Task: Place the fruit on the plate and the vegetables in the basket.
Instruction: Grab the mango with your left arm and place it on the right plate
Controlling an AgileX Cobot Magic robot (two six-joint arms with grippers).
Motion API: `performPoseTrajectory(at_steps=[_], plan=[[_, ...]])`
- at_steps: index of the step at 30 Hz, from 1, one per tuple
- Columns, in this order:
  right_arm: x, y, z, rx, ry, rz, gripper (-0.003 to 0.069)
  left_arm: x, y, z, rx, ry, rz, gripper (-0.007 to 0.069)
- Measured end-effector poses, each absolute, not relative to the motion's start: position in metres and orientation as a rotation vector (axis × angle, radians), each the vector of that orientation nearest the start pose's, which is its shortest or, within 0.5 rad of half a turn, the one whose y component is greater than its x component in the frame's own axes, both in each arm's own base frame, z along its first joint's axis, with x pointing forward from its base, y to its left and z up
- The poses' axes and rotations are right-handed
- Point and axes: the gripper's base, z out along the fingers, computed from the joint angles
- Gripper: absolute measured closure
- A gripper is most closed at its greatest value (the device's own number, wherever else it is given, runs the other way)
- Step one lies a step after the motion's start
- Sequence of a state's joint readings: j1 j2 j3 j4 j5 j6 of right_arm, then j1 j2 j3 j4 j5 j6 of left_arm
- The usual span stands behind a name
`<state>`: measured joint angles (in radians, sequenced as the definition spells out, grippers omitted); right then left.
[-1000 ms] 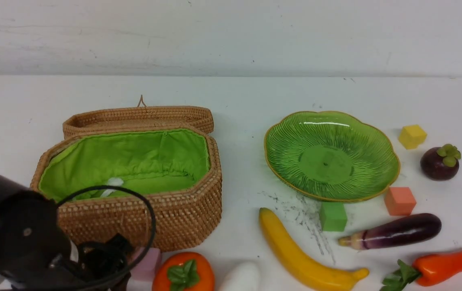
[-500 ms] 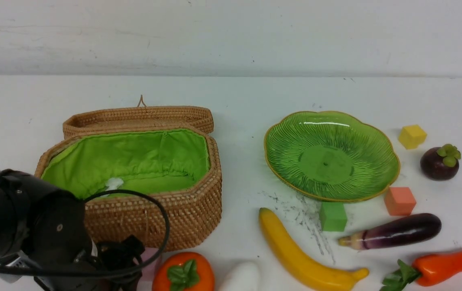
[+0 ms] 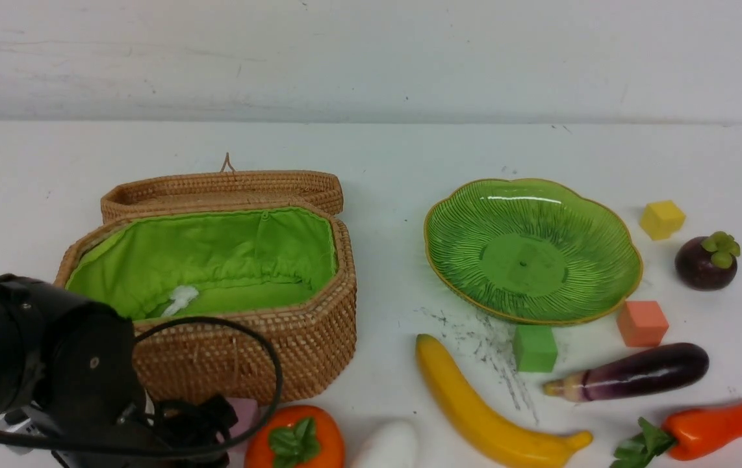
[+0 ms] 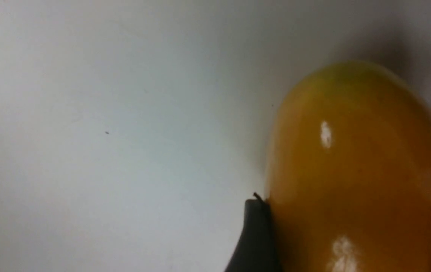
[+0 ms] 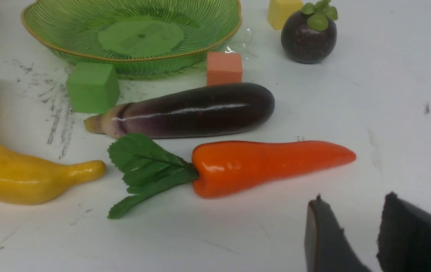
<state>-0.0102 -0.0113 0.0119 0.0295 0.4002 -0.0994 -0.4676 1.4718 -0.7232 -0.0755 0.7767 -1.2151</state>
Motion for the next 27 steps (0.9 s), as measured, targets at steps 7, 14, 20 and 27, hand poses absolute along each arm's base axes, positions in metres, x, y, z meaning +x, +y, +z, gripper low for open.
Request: performPoseTrajectory(at_steps=[7, 14, 20, 27], plan=[[0.052, 0.001, 0.174, -0.066, 1.883, -0.046, 0.0414, 0.200, -0.107, 0.195, -1.141, 2.840, -0.261, 0.0092], [0.052, 0.001, 0.174, -0.066, 1.883, -0.046, 0.0414, 0.193, -0.104, 0.209, -1.008, 2.845, -0.302, 0.0092], [0.052, 0.001, 0.174, -0.066, 1.883, -0.046, 0.0414, 0.187, -0.101, 0.217, -0.835, 2.886, -0.307, 0.0092], [0.052, 0.001, 0.174, -0.066, 1.883, -0.046, 0.0414, 0.178, -0.105, 0.226, -0.628, 2.949, -0.405, 0.0092]])
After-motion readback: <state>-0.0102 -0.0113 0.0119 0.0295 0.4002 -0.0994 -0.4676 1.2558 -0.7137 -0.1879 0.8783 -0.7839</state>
